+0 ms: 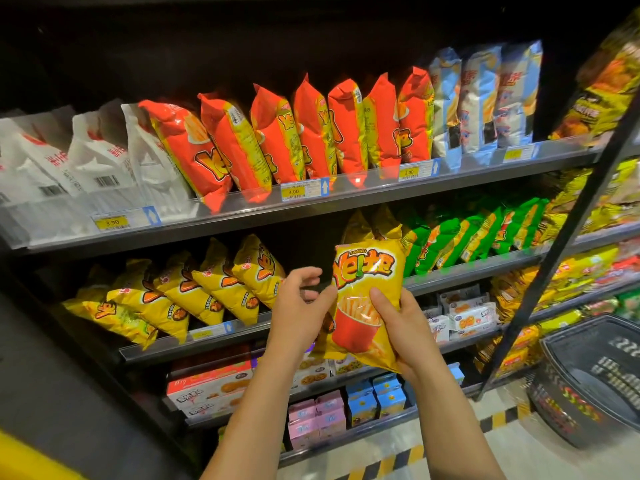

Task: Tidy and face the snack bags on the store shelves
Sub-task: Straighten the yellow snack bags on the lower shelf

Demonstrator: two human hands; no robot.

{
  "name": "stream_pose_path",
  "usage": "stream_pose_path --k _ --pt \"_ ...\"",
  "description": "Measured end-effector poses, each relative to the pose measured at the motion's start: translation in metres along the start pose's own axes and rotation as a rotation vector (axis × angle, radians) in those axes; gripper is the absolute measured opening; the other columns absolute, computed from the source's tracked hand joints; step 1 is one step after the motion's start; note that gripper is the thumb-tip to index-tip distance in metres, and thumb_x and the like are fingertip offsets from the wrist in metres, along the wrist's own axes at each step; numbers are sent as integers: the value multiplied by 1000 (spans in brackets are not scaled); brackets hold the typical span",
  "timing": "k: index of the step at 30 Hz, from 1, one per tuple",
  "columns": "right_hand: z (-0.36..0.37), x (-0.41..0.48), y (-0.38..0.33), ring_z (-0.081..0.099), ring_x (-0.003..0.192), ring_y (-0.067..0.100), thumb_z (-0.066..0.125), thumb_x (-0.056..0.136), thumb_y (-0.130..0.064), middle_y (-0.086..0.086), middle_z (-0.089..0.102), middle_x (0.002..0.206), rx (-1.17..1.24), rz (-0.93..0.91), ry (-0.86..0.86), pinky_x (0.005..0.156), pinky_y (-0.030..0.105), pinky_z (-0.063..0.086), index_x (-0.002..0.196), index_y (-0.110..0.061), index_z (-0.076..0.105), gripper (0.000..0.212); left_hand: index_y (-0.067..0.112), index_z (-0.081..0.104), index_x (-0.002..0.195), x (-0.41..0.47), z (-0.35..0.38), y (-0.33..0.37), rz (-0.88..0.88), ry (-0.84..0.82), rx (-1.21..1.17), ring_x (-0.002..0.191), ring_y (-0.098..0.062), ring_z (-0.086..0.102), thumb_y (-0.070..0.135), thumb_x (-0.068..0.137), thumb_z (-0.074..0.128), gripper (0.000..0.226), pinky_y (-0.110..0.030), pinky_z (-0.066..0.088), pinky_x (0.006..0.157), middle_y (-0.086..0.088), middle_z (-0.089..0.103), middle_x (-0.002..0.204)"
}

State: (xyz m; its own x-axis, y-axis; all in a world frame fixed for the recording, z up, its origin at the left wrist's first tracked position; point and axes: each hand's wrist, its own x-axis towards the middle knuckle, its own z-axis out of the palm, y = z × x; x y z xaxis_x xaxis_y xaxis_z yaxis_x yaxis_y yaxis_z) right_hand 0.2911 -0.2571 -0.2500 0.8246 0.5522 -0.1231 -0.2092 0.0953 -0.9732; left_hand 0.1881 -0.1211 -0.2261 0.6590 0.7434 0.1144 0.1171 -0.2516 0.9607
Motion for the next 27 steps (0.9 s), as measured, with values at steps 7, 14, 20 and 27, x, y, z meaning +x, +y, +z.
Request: stream_pose_path --k 7,14,20,27 --pt "6 4 5 62 126 6 45 106 -54 -13 62 143 -67 -124 -125 105 39 53 148 -47 49 44 37 33 153 -5 16 11 -108 -293 -60 122 -5 57 79 80 69 91 -41 55 106 19 53 135" --pt "-3 10 8 62 129 9 38 102 -61 -11 68 138 -39 -93 -168 113 48 48 134 -43 63 45 34 38 149 7 21 -3 -137 -72 -81 112 -7 65 48 80 89 87 -44 59 99 13 64 125" --pt "-11 28 14 66 124 12 66 91 -49 -8 69 136 -61 -114 -113 104 41 55 144 -32 59 56 32 55 133 18 15 -16 -239 -86 -238 105 -14 74 34 86 87 57 -44 62 93 7 75 116" --pt "2 56 28 72 116 22 68 97 -34 1 76 124 -83 -46 -214 103 50 56 135 -24 64 39 31 61 130 38 9 -37 -313 -236 -367 106 -20 77 30 89 83 47 -50 62 95 2 79 115"
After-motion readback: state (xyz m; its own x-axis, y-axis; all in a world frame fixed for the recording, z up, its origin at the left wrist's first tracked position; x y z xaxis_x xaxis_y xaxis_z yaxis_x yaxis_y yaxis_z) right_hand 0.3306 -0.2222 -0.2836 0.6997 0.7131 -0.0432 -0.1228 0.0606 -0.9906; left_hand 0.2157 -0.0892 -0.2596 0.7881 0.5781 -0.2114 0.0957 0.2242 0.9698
